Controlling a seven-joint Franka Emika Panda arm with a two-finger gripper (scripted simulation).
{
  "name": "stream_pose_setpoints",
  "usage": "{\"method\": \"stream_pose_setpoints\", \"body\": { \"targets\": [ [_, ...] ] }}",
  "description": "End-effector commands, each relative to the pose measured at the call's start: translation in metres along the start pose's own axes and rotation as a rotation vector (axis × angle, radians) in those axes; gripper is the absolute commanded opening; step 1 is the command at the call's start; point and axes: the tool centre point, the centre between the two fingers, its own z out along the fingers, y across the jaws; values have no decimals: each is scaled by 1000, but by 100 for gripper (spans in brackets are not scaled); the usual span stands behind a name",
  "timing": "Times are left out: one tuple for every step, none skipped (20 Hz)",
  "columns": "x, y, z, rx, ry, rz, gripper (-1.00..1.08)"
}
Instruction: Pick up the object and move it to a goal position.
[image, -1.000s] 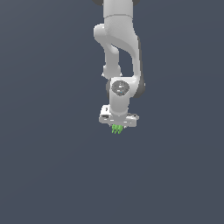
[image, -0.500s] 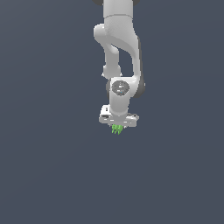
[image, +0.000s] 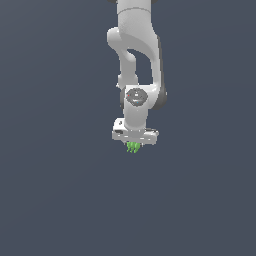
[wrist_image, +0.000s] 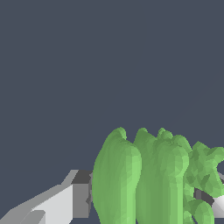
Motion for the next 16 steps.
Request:
{"method": "stream_pose_setpoints", "body": {
  "targets": [
    [6,2,-13,0,1,0,-100],
    [9,2,-20,0,1,0,-100],
    [13,3,-26,0,1,0,-100],
    [16,4,-33,0,1,0,-100],
    [20,5,-41,0,1,0,-100],
    [24,6,-49,0,1,0,-100],
    [28,6,-57,0,1,0,-100],
    [32,7,-66,0,1,0,-100],
    [36,8,-75,0,1,0,-100],
    [41,9,-84,0,1,0,-100],
    [45,10,-93,0,1,0,-100],
    [50,11,-102,0,1,0,-100],
    [54,12,-111,0,1,0,-100],
    [59,13,-121,0,1,0,-100],
    [64,14,-130,0,1,0,-100],
    [68,15,-139,0,1,0,-100]
  ]
}}
